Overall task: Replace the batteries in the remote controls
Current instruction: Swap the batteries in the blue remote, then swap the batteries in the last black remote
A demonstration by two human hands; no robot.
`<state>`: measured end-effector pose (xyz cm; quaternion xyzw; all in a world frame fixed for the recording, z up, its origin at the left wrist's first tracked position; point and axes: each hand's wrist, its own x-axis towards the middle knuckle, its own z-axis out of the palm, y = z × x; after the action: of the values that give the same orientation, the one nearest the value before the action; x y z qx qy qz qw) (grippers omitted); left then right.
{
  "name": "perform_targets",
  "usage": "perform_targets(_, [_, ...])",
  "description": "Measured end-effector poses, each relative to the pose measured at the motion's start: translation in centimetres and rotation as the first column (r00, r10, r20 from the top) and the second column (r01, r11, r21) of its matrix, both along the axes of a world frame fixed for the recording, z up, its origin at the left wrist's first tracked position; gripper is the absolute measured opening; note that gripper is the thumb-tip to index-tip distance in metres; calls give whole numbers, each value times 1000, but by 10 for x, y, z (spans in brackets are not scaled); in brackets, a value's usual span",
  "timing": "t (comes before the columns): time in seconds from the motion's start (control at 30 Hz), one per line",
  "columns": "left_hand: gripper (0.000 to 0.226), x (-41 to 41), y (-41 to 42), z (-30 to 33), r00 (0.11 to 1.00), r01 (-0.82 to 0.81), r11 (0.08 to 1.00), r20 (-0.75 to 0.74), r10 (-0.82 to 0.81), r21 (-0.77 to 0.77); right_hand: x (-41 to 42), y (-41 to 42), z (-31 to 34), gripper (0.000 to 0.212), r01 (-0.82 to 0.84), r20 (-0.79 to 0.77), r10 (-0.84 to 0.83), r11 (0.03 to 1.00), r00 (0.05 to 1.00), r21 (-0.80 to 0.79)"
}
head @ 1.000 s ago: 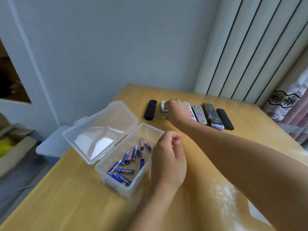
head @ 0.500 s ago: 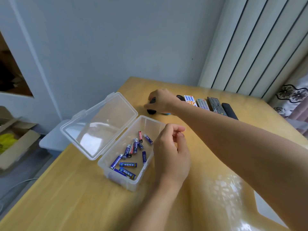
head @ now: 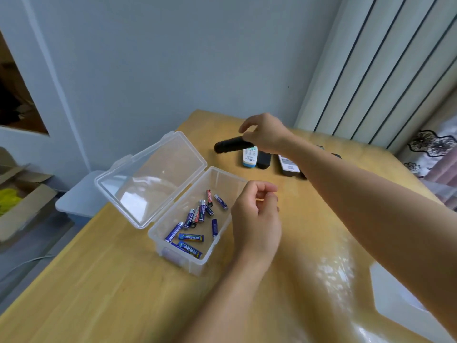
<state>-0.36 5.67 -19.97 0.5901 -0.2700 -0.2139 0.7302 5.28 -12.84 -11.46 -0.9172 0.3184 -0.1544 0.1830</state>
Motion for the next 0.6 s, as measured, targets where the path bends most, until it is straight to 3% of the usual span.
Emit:
perform_targets(0.1, [20, 0, -1, 2, 961, 137, 990, -247, -128, 19, -78, 2, 5, 23, -85, 265, -7, 939, 964, 333])
perform_targets(0.17, [26, -4, 0, 8, 815, 254, 965, -523, -250, -65, -139, 8, 0, 18, -171, 401, -36, 867, 916, 469])
perform_targets(0.23, [39, -7, 2, 10, 640, 346, 921, -673, -371, -178, -192, 16, -8, 17, -215, 526, -112, 826, 843, 521])
perform_targets(0.3, [47, -9, 3, 8, 595, 403, 894, -685, -420, -197, -233, 23, -15, 17, -167, 604, -250, 819, 756, 548])
perform_targets(0.4, [51, -13, 3, 6, 643, 518, 854, -633, -432, -56, -277, 35, -17, 19, -161, 621, -388, 749, 681, 643])
perform_targets(0.5, [63, -23, 9, 11, 516, 753, 651, -527, -675, -97, -297, 57, -19, 21, -247, 591, -337, 678, 733, 692])
perform_targets(0.57, [53, -36, 16, 15, 444, 855, 511, -384, -810, -90, -292, 73, -25, 19, -227, 578, -264, 735, 772, 639])
perform_targets(0.6, [44, -45, 18, 16, 446, 873, 484, -306, -841, -57, -289, 79, -28, 18, -194, 571, -238, 782, 785, 592])
